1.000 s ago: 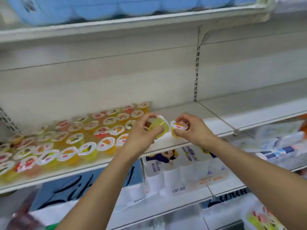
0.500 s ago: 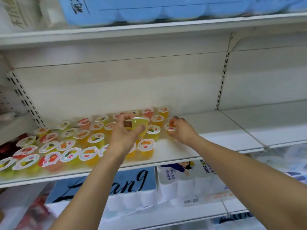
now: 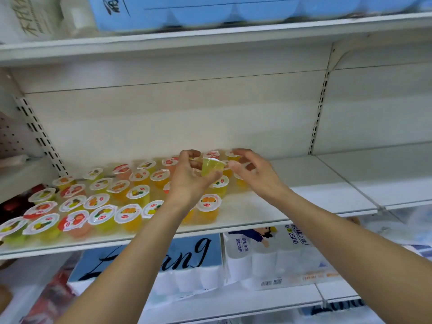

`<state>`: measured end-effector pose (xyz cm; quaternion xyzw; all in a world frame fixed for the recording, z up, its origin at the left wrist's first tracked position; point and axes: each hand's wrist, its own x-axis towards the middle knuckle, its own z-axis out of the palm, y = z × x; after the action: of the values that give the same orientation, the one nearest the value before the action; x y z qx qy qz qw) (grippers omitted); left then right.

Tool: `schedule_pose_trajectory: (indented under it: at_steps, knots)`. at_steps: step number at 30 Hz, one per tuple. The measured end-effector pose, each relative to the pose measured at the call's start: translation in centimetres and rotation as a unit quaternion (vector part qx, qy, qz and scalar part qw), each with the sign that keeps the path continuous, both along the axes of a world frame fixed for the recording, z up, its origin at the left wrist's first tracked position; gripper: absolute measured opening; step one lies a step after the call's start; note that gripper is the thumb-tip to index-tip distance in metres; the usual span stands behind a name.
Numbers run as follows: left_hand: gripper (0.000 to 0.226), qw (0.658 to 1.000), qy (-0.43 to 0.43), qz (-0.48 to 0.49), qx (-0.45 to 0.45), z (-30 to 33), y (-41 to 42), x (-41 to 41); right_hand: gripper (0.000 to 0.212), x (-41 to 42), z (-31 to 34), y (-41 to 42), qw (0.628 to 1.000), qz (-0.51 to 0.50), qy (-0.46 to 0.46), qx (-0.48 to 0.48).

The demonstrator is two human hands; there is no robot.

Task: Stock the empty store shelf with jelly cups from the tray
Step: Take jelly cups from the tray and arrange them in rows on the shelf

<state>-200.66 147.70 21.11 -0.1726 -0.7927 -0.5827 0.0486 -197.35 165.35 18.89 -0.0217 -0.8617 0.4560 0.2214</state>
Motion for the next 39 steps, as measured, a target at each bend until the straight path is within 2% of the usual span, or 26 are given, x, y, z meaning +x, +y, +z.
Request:
schedule_pose_trajectory:
  at_steps: [1,3,6,8,10,12,14,20,23,26,28,34,39]
  knots:
    - [0.058,1.0,0.001,-0.005,0.007,0.0,0.5,0.1,0.041,0.6,0.7,-0.9,0.994,0.065,-0.004,-0.083]
    - [0.054,1.0,0.014,-0.02,-0.004,0.2,1.3,0.5,0.036,1.1,1.4,-2.1,0.983,0.12,-0.006,-0.136]
    - [0.052,0.997,0.028,-0.062,-0.048,0.0,1.3,0.7,0.019,1.1,1.3,-1.8,0.984,0.079,0.012,-0.161]
    - [0.047,0.987,0.055,-0.087,-0.121,-0.6,0.3,0.7,0.02,1.2,0.1,-0.4,0.992,0.03,-0.013,-0.122]
    - [0.04,0.949,0.127,-0.071,-0.281,-1.4,-1.0,0.9,0.025,1.7,-1.4,0.8,0.998,0.002,-0.059,-0.036]
    - [0.041,0.881,0.2,-0.052,-0.425,-2.2,-2.0,1.2,0.026,2.1,-2.9,1.3,0.996,-0.004,-0.087,0.036]
    - [0.044,0.848,0.229,-0.05,-0.475,-3.2,-2.4,1.0,0.027,2.3,-3.8,1.1,0.993,-0.009,-0.1,0.056]
    - [0.038,0.839,0.271,-0.003,-0.471,-4.8,-1.5,0.3,0.026,2.3,-4.4,-0.6,0.995,0.024,-0.087,0.046]
    - [0.037,0.848,0.279,0.007,-0.45,-5.4,-1.4,0.1,0.028,2.4,-4.5,-0.7,0.995,0.02,-0.082,0.061]
    - [0.044,0.848,0.268,0.007,-0.457,-5.5,-1.6,0.3,0.039,3.0,-4.6,-0.7,0.989,0.026,-0.096,0.11]
    - [0.051,0.861,0.262,0.008,-0.437,-5.5,-1.5,0.8,0.049,4.1,-4.3,-0.3,0.984,0.023,-0.09,0.149]
    - [0.06,0.898,0.308,-0.023,-0.312,-5.6,2.3,5.1,0.05,9.0,-3.8,4.1,0.958,-0.087,0.008,0.273]
    - [0.061,0.89,0.322,-0.114,-0.301,-7.4,11.0,9.5,0.055,16.2,-5.7,11.0,0.944,-0.164,0.013,0.286]
